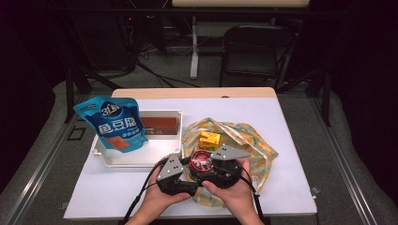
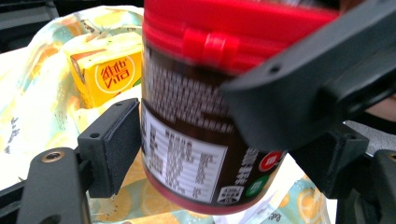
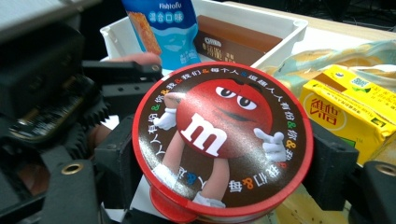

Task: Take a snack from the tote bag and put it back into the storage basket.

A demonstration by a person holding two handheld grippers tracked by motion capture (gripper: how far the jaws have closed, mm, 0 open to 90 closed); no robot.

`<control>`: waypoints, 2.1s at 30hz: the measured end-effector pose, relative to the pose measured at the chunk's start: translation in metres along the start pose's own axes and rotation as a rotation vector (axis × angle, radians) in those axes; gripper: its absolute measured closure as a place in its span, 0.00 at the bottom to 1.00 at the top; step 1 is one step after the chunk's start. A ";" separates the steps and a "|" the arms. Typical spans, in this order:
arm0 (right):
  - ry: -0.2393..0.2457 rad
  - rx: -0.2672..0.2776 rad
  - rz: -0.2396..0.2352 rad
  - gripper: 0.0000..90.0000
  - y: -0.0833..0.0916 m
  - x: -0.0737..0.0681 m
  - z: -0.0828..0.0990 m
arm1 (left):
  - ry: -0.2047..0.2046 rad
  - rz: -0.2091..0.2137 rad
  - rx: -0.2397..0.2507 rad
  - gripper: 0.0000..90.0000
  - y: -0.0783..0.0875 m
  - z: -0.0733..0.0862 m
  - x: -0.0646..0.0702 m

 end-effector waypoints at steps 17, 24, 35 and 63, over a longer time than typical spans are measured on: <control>-0.004 0.016 -0.019 0.28 0.003 -0.004 -0.005 | -0.020 -0.012 -0.017 0.26 -0.003 0.004 0.001; -0.006 0.014 -0.023 0.28 0.001 -0.004 -0.004 | -0.016 -0.010 -0.016 0.27 -0.003 0.005 0.001; -0.004 0.007 -0.030 0.28 0.000 -0.005 -0.004 | -0.010 -0.019 -0.018 0.27 -0.002 0.005 0.001; -0.002 0.048 -0.079 0.19 0.002 -0.010 -0.008 | -0.004 -0.053 0.003 0.29 0.006 0.001 -0.004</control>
Point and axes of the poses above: each handheld gripper's, and its own axes: y roughly backward along the jaws, z roughly out of its underside, x roughly to its right, the point moved 8 cm from there along -y, roughly forward along the jaws, and after that the axes turned 7 degrees about x, right-handed, at the moved point
